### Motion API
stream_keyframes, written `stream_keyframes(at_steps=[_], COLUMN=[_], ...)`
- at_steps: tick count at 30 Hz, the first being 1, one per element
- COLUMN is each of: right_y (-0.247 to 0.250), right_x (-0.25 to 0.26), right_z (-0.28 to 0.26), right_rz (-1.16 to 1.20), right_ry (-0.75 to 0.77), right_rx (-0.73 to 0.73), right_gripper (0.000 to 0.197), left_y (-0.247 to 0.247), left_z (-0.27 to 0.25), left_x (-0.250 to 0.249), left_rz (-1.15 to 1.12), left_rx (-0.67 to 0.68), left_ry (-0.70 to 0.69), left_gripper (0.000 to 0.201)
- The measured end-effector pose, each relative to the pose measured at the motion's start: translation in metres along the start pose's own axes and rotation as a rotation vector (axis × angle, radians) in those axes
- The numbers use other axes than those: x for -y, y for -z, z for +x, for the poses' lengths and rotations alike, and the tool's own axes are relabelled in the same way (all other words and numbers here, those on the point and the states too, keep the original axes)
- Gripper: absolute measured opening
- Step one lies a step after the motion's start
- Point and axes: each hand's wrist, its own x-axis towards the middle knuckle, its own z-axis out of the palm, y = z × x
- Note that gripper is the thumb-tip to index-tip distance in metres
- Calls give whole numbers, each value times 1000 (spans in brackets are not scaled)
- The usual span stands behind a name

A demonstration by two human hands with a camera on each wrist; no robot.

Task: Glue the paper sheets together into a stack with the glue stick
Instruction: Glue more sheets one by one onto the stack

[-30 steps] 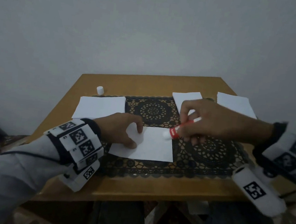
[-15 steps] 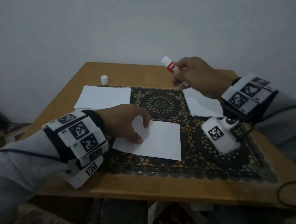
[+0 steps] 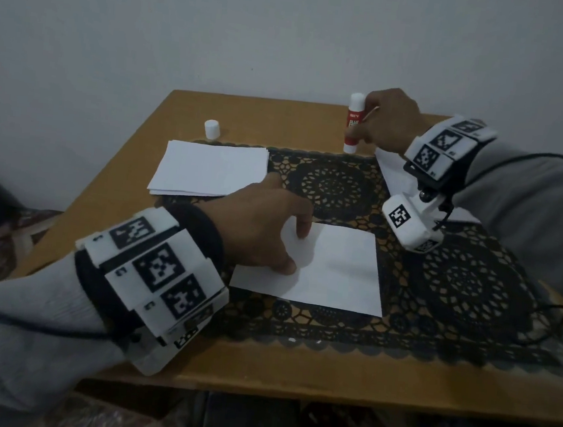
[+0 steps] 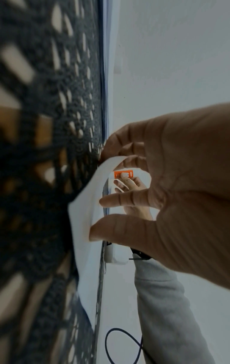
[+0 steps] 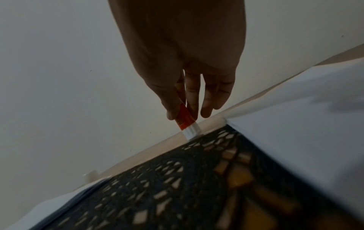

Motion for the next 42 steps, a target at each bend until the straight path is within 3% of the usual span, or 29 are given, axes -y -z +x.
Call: stream_keyframes(at_steps=[6, 13, 18, 22, 26, 32, 42], right_y=[-5, 23, 79, 109, 123, 131, 125], right_x=[0, -1, -37, -79, -106, -123, -130], right_z=[5, -1, -25, -60, -96, -108, -106], right_rz=[-33, -143, -400, -647, -890, -1002, -1020], right_ry=[4, -18, 52, 77, 143, 161, 240], right_rx=[5, 41, 106, 250, 444, 470, 500], right_gripper=[34, 50, 27, 17, 33, 45, 28], left_y=[0, 1, 1, 3, 3, 3, 4], left_z=[-1, -2, -3, -3, 1, 2, 2], left_x=[-2, -2, -3, -3, 0, -2, 0], left_rz=[48, 48, 40, 37, 22, 24, -20], left_rx=[-4, 29, 25, 8, -28, -59, -93], left_ry=[33, 62, 94, 113, 138, 142, 165], left_gripper=[51, 62, 63, 58, 47, 27, 24])
